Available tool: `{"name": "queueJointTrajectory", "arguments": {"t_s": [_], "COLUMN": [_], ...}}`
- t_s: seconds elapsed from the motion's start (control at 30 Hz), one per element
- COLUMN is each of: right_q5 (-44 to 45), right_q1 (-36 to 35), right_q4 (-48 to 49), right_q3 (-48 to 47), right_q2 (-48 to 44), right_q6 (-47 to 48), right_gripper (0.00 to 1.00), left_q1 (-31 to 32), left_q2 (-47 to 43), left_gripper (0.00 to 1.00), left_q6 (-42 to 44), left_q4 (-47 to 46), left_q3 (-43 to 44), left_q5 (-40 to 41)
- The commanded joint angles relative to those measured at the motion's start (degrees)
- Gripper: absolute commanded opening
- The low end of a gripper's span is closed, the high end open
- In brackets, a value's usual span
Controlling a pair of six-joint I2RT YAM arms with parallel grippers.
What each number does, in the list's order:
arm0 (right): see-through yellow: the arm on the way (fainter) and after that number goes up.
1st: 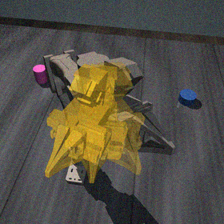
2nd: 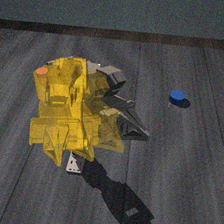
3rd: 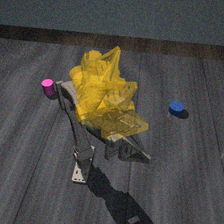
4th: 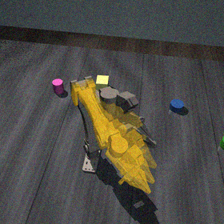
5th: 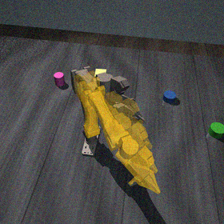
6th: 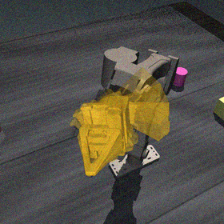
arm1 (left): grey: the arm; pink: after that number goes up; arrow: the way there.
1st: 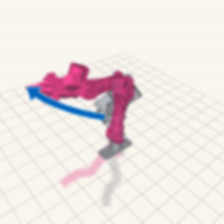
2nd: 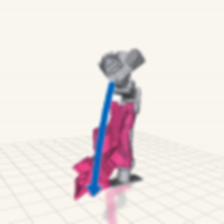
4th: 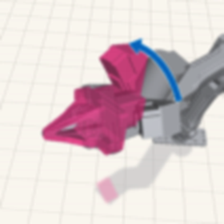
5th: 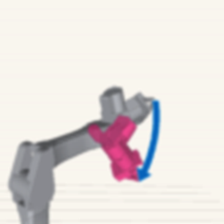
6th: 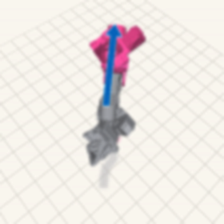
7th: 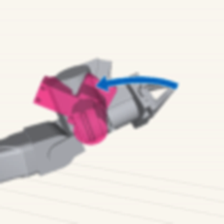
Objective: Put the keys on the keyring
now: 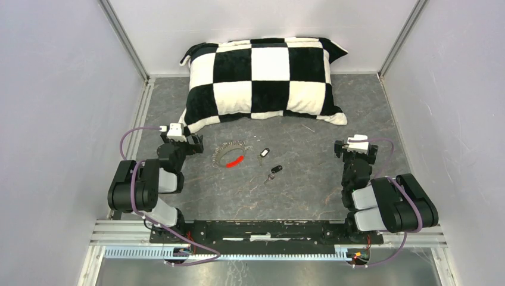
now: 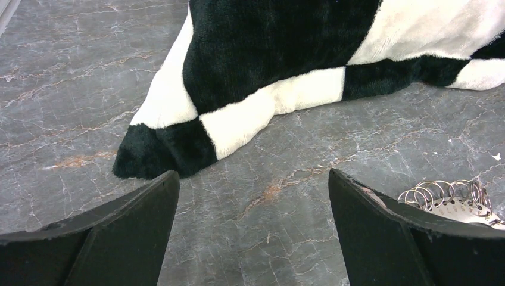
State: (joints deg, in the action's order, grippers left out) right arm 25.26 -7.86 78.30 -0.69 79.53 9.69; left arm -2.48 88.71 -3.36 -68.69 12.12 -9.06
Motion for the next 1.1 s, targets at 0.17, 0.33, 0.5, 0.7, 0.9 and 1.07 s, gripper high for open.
{"name": "queueJointTrajectory", "arguments": {"t_s": [0.17, 0.33, 0.5, 0.7, 0.9, 1.07], "right_q5": [-0.8, -0.76, 7.04, -7.15, -26.29, -20.98], "right_q1": [0.16, 0.19, -0.89, 0.24, -2.51, -17.8], "right_q4": [1.5, 1.58, -29.0, -50.81, -57.86, -60.67], "right_q3": [5.26, 5.39, -7.07, -22.88, -32.13, -40.68], "right_q2": [-1.0, -1.06, -10.4, -13.15, -6.29, 0.62], "right_q6": [-0.46, -0.47, -4.89, -16.98, -20.2, -16.4], "right_gripper": [0.98, 0.98, 0.98, 0.98, 0.98, 0.98], "left_q1": [0.2, 0.15, -1.03, -0.96, -0.86, -0.56], "left_q2": [-0.55, -0.84, -8.46, -6.25, -3.67, -0.88], "left_gripper": [1.0, 1.0, 1.0, 1.0, 1.0, 1.0], "left_q6": [2.39, 2.39, 2.82, 12.89, 18.58, 19.77], "left_q4": [-1.68, -1.92, 28.86, 72.44, 84.89, 90.4], "left_q3": [0.54, 0.44, 14.41, 39.3, 45.65, 49.06], "left_q5": [1.06, 0.9, -1.32, -13.29, -21.55, -25.23]}}
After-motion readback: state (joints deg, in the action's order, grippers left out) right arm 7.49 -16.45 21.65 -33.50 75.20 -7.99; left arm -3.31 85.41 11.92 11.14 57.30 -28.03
